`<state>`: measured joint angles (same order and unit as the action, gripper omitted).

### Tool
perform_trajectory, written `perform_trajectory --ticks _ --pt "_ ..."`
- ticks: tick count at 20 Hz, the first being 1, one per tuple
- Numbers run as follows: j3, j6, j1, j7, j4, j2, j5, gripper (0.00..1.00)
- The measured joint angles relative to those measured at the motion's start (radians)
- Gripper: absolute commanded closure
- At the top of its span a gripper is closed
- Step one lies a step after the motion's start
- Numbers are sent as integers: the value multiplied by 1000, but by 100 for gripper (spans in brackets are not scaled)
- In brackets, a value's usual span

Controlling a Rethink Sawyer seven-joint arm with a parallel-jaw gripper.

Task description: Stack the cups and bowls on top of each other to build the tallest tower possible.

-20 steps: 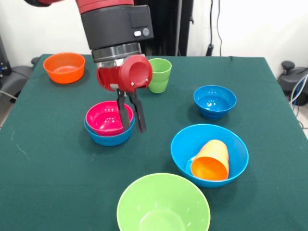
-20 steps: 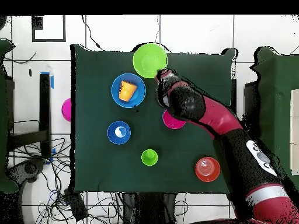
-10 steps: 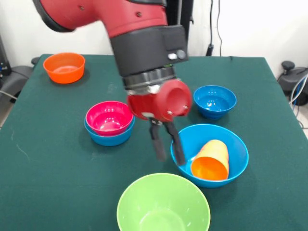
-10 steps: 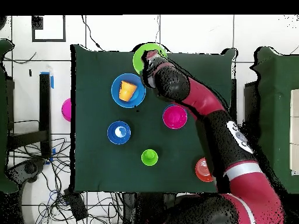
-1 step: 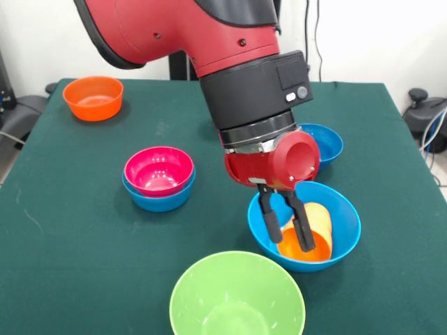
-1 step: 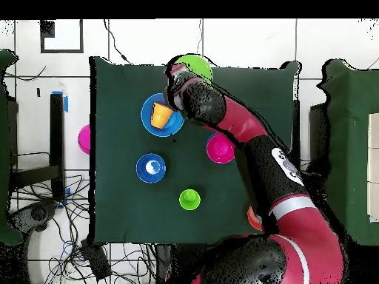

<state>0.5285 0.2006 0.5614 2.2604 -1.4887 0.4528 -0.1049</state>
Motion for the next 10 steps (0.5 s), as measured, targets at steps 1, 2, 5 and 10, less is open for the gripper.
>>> perform_trajectory --ticks 1,2,5,10 --pt "3 0 0 0 0 -1 -2 0" --pt "4 0 0 0 0 -1 -3 0" --pt "9 0 -1 0 -1 -1 -6 0" --pt "9 0 1 0 -16 5 -11 0"
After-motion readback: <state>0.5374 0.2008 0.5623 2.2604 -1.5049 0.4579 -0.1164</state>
